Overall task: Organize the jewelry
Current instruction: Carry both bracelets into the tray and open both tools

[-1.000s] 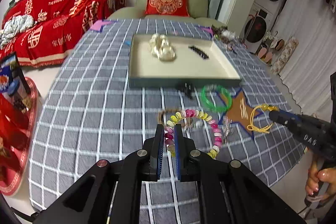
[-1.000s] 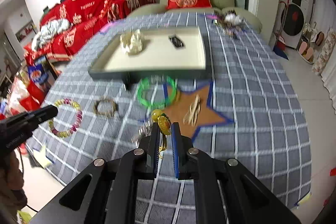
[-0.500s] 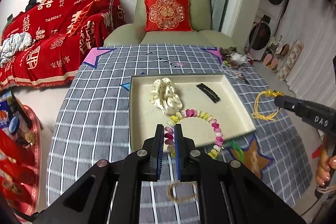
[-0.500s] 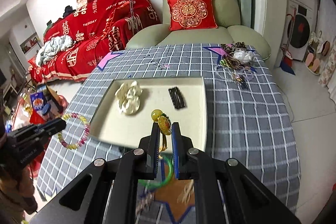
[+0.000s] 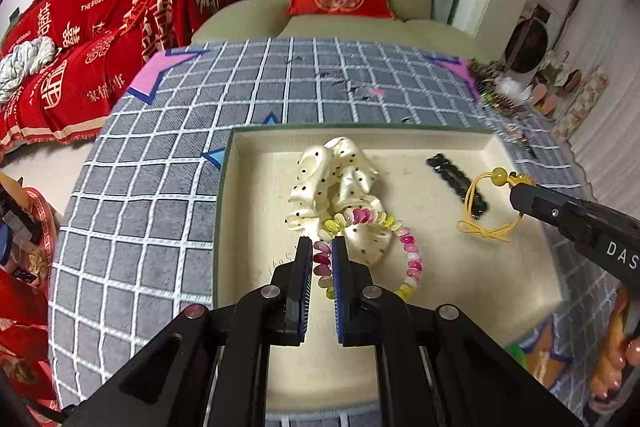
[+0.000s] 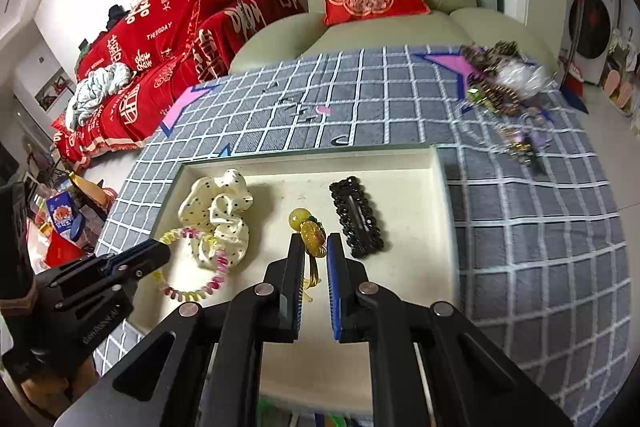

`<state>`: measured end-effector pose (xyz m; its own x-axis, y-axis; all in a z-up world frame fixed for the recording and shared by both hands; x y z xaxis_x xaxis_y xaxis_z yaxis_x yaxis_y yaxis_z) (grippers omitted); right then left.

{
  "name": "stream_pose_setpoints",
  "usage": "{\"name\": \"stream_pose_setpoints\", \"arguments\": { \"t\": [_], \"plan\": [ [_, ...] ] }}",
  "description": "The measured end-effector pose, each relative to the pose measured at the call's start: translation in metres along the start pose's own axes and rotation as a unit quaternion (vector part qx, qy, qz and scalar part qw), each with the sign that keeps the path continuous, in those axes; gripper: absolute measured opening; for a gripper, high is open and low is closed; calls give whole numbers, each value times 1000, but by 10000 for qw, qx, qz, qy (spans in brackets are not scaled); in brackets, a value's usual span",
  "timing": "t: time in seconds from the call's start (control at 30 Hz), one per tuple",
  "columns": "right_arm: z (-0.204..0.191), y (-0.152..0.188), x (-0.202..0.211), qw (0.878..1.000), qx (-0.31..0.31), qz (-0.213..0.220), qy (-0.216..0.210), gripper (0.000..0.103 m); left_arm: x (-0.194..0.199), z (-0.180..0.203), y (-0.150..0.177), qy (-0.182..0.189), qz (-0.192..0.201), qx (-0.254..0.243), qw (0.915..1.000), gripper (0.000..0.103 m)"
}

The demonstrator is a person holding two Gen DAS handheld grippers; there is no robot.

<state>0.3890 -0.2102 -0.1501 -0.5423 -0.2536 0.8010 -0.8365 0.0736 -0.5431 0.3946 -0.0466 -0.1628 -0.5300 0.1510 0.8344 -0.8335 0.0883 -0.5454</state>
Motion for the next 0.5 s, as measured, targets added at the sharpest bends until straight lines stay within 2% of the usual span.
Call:
{"name": "stream_pose_setpoints", "arguments": {
  "t": [0.27, 0.5],
  "plan": [
    [2, 13, -42, 9996, -33, -285, 43, 12, -30, -1, 5, -266, -183, -84, 9994, 18],
    [9, 26, -59, 9987, -110, -453, 190, 12, -38, 0, 7, -734, -185, -368, 9965, 18]
  ]
}}
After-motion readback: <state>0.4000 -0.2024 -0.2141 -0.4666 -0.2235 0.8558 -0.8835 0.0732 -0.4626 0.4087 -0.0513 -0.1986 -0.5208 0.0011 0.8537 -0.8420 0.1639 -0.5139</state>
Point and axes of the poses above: each gripper's, at about its wrist camera, not at the fingertips, and x roughly against the way its jaws point, z to its right, y to its underside, the point moved 9 cm from there along -x, roughly the way its jaws point
